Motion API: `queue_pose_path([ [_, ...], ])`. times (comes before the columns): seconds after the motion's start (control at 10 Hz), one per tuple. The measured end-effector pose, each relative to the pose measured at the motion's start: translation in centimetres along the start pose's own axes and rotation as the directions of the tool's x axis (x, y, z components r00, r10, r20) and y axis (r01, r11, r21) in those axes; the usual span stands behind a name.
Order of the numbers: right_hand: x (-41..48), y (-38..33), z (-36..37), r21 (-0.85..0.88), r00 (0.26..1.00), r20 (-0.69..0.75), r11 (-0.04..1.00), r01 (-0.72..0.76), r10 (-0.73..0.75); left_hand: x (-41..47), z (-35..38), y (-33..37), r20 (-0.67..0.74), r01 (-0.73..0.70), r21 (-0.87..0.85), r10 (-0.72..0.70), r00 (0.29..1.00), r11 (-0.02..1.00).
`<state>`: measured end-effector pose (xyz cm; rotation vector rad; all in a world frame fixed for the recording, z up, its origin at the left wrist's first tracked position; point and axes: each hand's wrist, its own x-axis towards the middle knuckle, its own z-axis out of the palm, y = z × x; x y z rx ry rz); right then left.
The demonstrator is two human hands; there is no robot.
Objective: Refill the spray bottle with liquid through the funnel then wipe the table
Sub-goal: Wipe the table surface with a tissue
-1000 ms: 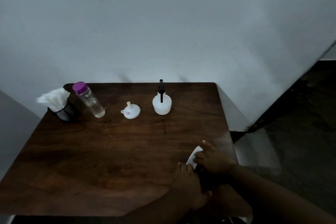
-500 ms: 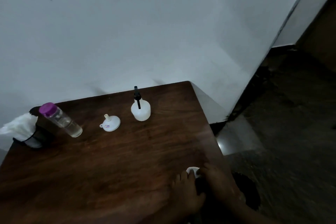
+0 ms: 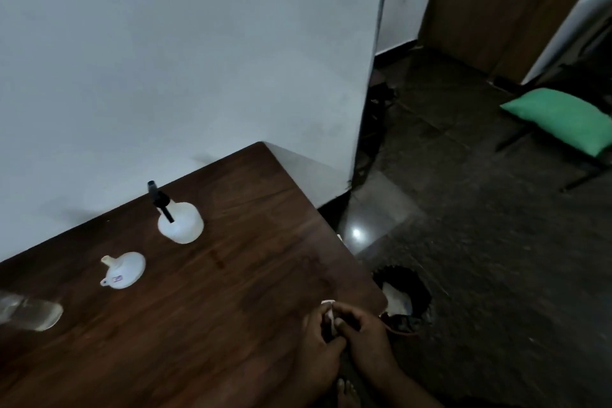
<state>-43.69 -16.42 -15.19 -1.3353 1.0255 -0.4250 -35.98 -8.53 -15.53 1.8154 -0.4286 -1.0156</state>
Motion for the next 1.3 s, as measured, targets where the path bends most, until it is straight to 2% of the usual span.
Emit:
queue_pose_path([
  [0.2, -0.6, 0.5, -3.9, 0.214, 0.982, -0.165, 0.975, -0.055, 0.091, 0.0, 3.8, 1.6, 0.139, -0.128, 0.174, 0.104, 0.985, 0.976],
  [0.4, 1.1, 1.2, -8.8, 0.416, 0.937, -0.282, 0.907, -0.072, 0.204, 1.3, 9.2, 4.5, 0.292, -0.241, 0.211, 0.174, 0.941, 0.947],
  [0.7, 4.2, 1.9, -14.6, 0.523, 0.891, -0.335, 0.847, -0.095, 0.307, 5.1, 16.0, 6.0, 0.423, -0.198, 0.217, 0.091, 0.901, 0.956],
  [0.8, 5.6, 1.8, -16.0, 0.516, 0.885, -0.349, 0.852, -0.094, 0.309, 6.8, 17.6, 6.2, 0.465, -0.222, 0.236, 0.091, 0.881, 0.946],
  [1.0, 8.9, 2.9, -18.4, 0.469, 0.873, -0.350, 0.870, -0.152, 0.341, 12.4, 20.1, 3.0, 0.503, -0.127, 0.283, -0.034, 0.863, 0.951],
  [1.2, 9.8, 4.0, -18.5, 0.375, 0.869, -0.354, 0.904, -0.206, 0.345, 12.8, 20.5, 3.2, 0.534, -0.105, 0.324, -0.091, 0.841, 0.940],
  [1.3, 9.6, 4.9, -18.2, 0.334, 0.864, -0.365, 0.915, -0.227, 0.347, 12.7, 20.7, 2.0, 0.554, -0.115, 0.292, -0.070, 0.830, 0.950],
])
